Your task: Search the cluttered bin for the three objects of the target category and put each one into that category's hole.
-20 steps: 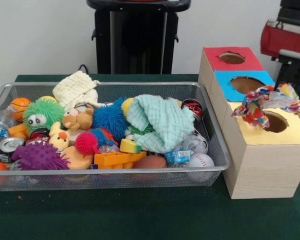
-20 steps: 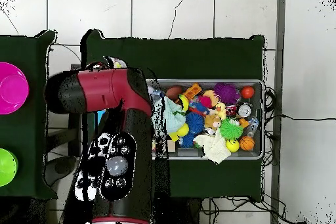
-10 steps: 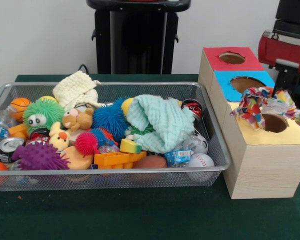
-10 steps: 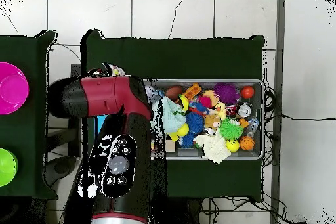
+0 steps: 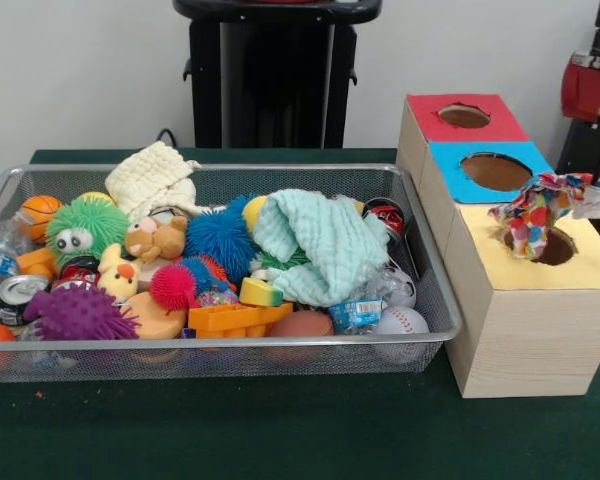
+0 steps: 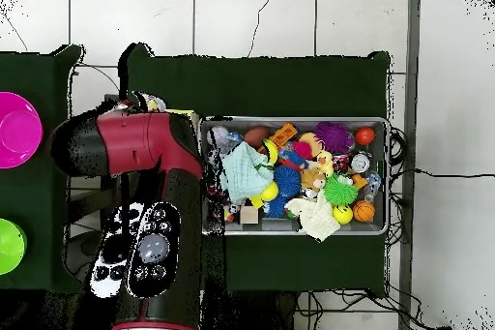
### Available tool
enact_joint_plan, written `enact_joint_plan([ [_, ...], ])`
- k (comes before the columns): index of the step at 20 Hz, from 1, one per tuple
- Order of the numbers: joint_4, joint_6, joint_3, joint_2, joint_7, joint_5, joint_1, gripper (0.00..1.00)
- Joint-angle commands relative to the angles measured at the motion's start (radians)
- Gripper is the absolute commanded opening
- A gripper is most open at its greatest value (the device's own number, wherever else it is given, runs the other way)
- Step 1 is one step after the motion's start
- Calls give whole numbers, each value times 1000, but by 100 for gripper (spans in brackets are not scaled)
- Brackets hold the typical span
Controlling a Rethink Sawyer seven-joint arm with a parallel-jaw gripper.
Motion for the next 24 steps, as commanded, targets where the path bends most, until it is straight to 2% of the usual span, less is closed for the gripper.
enact_joint_plan([
  [1, 9, 88, -13, 30, 240, 64, -1, 0],
  [8, 24, 11, -14, 43, 222, 91, -4, 0],
  [14, 131, -99, -3, 55, 160, 54, -19, 0],
  [18, 134, -172, -14, 57, 149, 33, -23, 0],
  [24, 80, -172, -68, 51, 121, 9, 6, 0],
])
